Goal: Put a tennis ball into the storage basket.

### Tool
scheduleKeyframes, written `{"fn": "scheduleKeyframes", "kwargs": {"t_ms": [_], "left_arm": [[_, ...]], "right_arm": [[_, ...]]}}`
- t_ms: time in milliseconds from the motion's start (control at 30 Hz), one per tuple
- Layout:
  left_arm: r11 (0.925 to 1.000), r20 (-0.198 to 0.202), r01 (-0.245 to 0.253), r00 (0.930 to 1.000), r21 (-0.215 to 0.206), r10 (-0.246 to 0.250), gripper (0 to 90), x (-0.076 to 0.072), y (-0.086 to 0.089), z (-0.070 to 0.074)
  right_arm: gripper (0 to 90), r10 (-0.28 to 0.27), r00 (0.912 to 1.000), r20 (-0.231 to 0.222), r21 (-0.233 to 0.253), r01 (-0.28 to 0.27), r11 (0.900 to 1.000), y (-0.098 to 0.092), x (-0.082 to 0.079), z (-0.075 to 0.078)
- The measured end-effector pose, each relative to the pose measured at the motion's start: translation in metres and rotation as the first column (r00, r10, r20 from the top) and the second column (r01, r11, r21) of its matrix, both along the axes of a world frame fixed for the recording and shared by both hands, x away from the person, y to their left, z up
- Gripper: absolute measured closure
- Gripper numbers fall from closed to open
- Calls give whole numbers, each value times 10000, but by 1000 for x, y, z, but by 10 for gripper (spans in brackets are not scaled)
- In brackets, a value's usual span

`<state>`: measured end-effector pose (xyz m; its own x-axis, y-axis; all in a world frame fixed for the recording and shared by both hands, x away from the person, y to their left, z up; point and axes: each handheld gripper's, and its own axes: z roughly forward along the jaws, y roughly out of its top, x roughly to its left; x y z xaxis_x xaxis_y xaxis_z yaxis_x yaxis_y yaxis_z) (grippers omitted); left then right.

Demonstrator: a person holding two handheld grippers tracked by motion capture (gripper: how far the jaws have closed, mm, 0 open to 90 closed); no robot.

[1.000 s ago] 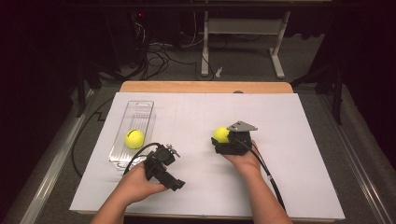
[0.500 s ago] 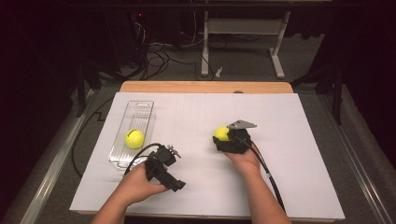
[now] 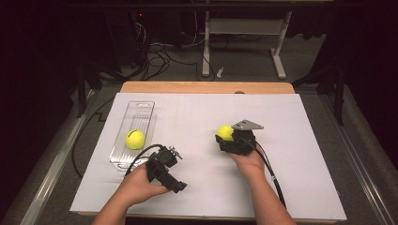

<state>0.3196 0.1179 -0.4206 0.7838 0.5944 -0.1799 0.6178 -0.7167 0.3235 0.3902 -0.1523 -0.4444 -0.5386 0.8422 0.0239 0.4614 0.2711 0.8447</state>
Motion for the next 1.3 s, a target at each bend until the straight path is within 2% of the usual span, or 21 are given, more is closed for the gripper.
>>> {"fn": "scheduleKeyframes", "kwargs": {"t_ms": [400, 767, 1000, 1300], "left_arm": [[9999, -19, 22, 10000, -168, -22, 7, -1, 1, 1], [9999, -6, -9, 10000, -158, 9, 10, -2, 2, 1], [9998, -44, 11, 10000, -210, -12, 10, -2, 2, 0], [9996, 3, -66, 10000, -283, 66, 11, -3, 4, 1]], "right_arm": [[268, 237, 9991, 348, 350, -249, 9991, -4, -21, 9], [268, 429, 9965, 724, 490, -465, 9977, -17, -46, 6], [268, 460, 9956, 814, 655, -514, 9965, -28, -60, 4], [270, 515, 9944, 920, 598, -571, 9966, -39, -77, 1]]}}
